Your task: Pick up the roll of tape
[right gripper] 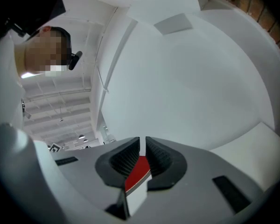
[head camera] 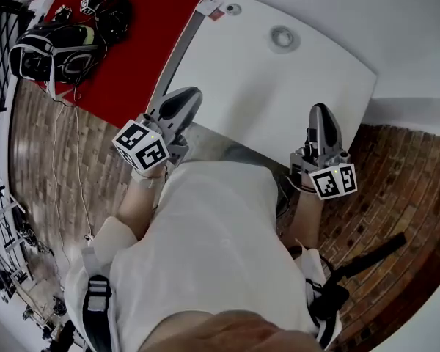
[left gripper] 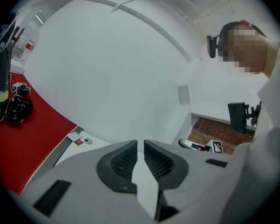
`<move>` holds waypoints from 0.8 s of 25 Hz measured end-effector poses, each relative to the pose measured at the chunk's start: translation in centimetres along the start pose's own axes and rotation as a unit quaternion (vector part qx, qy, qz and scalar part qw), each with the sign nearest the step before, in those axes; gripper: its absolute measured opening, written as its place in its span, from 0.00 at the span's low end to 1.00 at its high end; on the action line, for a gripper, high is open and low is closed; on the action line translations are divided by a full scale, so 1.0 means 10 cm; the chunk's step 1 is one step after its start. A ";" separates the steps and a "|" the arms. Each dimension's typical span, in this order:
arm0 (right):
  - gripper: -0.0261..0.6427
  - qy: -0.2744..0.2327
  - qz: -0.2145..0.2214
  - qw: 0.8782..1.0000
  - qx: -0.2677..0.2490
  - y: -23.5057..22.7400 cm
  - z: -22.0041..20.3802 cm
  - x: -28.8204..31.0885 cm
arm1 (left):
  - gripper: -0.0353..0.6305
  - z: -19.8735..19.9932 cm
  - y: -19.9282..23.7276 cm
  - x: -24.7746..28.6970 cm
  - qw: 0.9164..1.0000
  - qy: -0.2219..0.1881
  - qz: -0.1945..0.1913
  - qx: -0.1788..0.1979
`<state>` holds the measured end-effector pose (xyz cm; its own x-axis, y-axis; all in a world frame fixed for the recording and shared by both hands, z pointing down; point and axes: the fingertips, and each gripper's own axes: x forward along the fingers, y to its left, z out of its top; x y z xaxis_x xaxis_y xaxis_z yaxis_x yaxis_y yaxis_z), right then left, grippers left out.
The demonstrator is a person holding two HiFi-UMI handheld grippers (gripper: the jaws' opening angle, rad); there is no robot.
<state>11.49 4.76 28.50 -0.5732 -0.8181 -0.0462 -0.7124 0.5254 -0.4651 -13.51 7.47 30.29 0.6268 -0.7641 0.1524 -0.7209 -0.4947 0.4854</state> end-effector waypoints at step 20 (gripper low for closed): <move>0.08 0.026 0.025 0.999 -0.006 -1.17 0.26 0.42 | 0.29 -0.13 -0.14 1.52 0.995 0.071 0.011 0.071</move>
<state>18.45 -5.46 31.40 -0.6287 -0.7773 -0.0225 -0.6865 0.5684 -0.4536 -2.60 -2.89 33.06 0.6386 -0.7139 0.2872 -0.7631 -0.5393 0.3563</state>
